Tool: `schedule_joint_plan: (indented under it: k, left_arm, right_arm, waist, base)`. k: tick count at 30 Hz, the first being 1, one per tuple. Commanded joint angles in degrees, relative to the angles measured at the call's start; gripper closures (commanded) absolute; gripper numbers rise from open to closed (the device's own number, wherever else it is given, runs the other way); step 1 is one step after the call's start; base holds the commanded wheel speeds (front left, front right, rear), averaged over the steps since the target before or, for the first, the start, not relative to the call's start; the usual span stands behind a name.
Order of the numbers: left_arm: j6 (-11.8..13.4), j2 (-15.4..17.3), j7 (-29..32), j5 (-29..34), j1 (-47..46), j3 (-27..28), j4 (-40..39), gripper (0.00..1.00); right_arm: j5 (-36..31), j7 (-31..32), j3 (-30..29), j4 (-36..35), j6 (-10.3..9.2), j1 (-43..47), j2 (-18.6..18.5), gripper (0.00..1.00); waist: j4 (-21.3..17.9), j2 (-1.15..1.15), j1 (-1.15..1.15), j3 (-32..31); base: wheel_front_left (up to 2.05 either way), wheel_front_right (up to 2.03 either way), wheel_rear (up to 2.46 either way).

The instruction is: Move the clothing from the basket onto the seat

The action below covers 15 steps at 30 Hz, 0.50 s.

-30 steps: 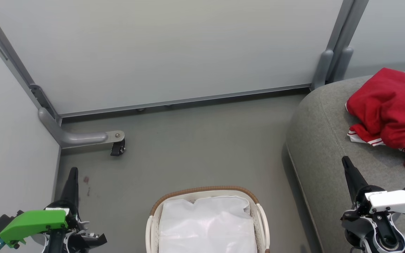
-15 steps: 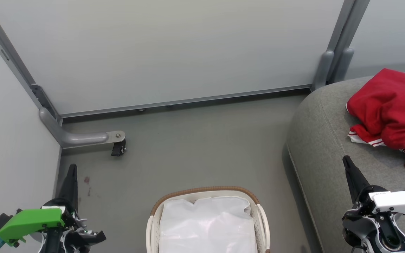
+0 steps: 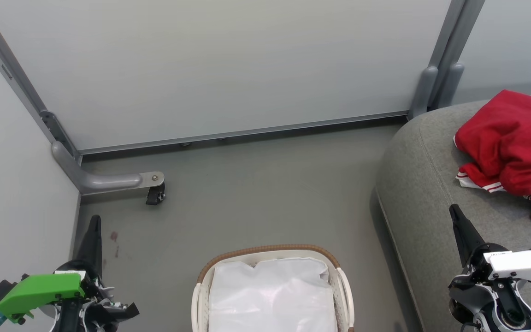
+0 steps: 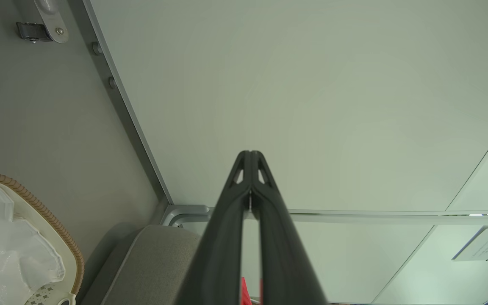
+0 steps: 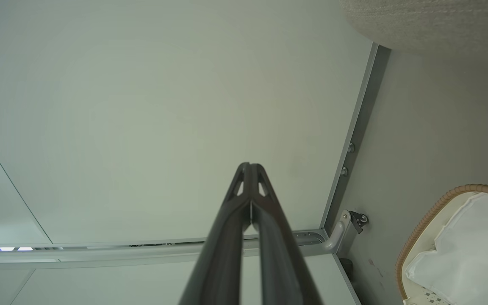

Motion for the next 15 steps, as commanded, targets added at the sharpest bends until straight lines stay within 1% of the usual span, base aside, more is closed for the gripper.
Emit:
schedule_joint_plan:
  k: [1,15]
  left_arm:
    - [-0.2,0.4,0.2,-0.2,-0.6,0.1,-0.1,1.00]
    - [-0.2,0.4,0.2,-0.2,-0.6,0.1,-0.1,1.00]
  right_arm:
    - [0.2,0.2,-0.1,-0.2,-0.04,0.6,-0.4,1.00]
    - [0.2,0.2,-0.1,-0.2,-0.03,0.6,-0.4,1.00]
  waist:
    - [0.0,0.00,0.00,0.0]
    - [0.0,0.00,0.00,0.0]
  base:
    - [0.00,0.00,0.00]
    - [0.00,0.00,0.00]
